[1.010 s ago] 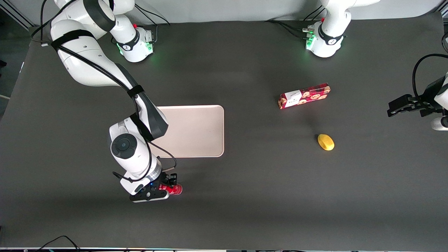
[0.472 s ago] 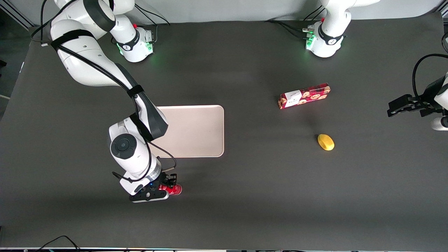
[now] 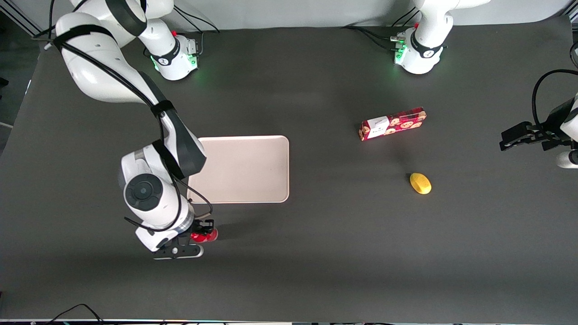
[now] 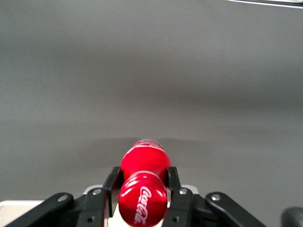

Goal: Place coke bottle on tray
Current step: 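Lift the bottle and carry it with the right gripper over the tray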

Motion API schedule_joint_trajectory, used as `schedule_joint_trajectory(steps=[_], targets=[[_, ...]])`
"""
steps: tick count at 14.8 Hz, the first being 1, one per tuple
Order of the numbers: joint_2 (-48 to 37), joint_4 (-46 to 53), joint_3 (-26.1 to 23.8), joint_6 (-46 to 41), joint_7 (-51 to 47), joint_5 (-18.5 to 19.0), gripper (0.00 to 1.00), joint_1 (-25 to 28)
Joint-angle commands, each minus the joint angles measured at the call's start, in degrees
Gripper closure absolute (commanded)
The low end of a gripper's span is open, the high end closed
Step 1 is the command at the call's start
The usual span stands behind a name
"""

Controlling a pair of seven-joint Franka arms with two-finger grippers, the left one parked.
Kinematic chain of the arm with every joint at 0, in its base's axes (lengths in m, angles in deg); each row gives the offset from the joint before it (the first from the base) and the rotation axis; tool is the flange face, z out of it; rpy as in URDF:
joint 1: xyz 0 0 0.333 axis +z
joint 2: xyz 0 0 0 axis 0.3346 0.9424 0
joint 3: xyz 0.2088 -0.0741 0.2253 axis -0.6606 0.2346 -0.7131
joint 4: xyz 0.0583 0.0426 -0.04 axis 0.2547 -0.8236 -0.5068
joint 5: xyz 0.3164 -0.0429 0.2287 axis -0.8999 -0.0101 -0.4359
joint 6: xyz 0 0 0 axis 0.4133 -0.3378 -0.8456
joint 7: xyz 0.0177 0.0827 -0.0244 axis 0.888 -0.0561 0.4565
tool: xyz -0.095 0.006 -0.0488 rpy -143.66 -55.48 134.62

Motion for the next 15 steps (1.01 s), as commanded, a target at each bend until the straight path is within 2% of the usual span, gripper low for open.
schedule_joint_trajectory(steps=[1,4,9,12,15], targets=[[-7.56,-0.49,-0.79,-9.3,0.58,-2.71,1.0,-1.63],[-12.31,-0.32,-0.88,-15.54,0.67,-3.68,1.0,-2.07],[-16.27,-0.74,-1.23,-18.37,0.14,-10.44,1.0,-4.8],[-19.6,-7.84,-1.23,-15.14,-0.56,-12.39,1.0,-6.38],[-26.54,-21.81,-1.15,-4.87,-1.18,-16.07,1.0,-8.57]])
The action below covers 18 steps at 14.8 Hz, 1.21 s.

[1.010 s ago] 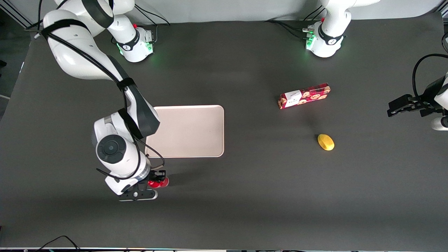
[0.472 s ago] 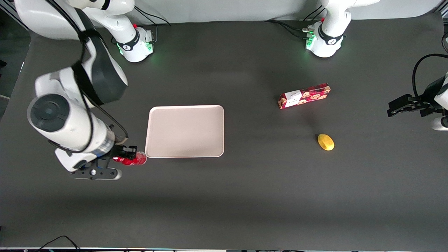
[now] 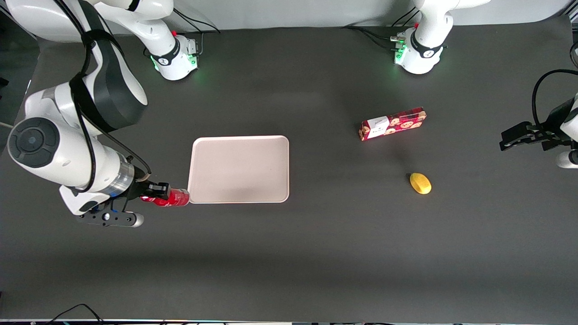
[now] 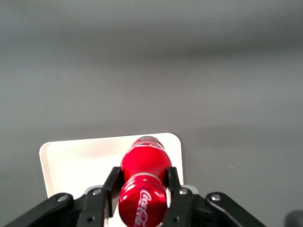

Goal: Place coke bottle on tray
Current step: 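Lift the bottle and carry it with the right gripper over the tray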

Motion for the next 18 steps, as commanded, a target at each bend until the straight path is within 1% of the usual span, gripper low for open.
schedule_joint_trajectory(steps=[1,2,5,9,11,14,18], targets=[[-10.96,-19.19,-0.55,11.6,-2.44,-4.25,1.0,-2.59],[-12.29,-22.63,-0.55,13.55,-4.45,-4.25,1.0,-2.59],[-16.51,-32.3,-0.64,17.33,-5.09,-4.25,1.0,-2.59],[-24.68,-49.34,-0.55,28.66,-6.92,-4.34,1.0,-3.38],[-26.18,-54.37,-0.64,32.01,-9.64,-4.34,1.0,-3.47],[-26.1,-58.6,-0.72,38.16,-13.25,-4.25,1.0,-3.47],[-23.21,-59.49,-1.51,43.88,-17.3,-4.16,1.0,-3.03]])
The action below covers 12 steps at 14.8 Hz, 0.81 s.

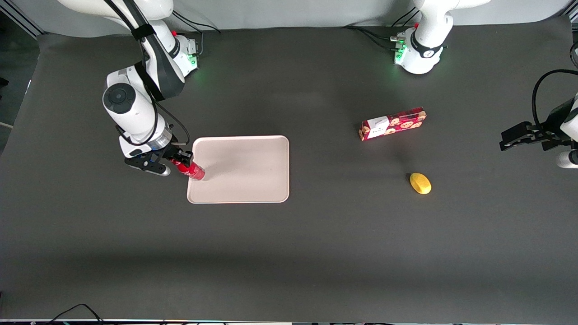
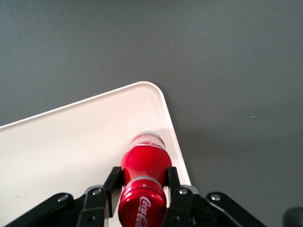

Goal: Place coke bottle on tray
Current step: 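Lower the bottle onto the tray and open the right gripper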

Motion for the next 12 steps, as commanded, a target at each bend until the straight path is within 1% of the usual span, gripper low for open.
schedule_joint_trajectory(steps=[1,4,6,9,10,11,12], targets=[[0.48,-1.42,-1.47,4.72,-3.86,-1.04,1.0,-0.26],[2.85,-1.25,-2.34,6.83,-8.16,-0.16,1.0,0.01],[3.21,-1.34,-2.61,7.11,-9.75,1.76,1.0,0.01],[3.56,-1.34,-2.62,6.93,-9.84,2.04,1.0,0.09],[3.64,-1.16,-2.62,6.76,-9.84,2.04,0.83,0.1],[3.65,-0.9,-2.62,6.67,-9.84,2.21,0.38,0.18],[3.73,-0.81,-2.62,6.58,-9.84,2.3,0.12,0.18]])
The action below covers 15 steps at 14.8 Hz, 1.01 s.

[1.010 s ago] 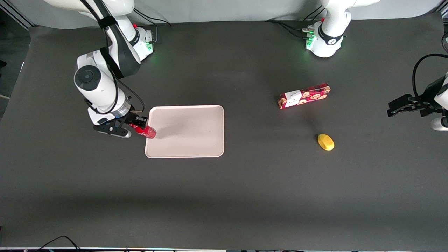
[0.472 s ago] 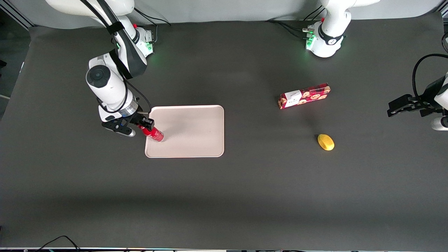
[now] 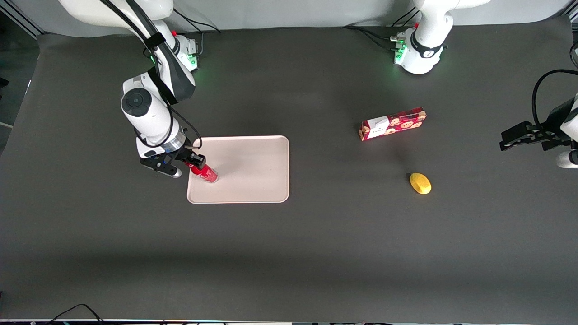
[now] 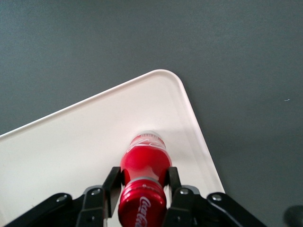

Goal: Place coke bottle on tray
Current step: 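Lower the bottle onto the tray and open the right gripper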

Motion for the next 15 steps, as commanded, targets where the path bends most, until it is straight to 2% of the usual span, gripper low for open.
schedule_joint_trajectory(steps=[1,7,11,15], targets=[[0.03,0.73,-0.25,0.26,-2.17,1.68,0.0,0.1],[0.74,2.48,-0.25,-1.92,-2.17,1.77,0.0,0.1],[0.56,10.55,-0.16,-12.99,-1.29,2.03,0.0,-0.77],[0.82,21.46,2.91,-25.91,8.44,3.09,0.0,-2.27]])
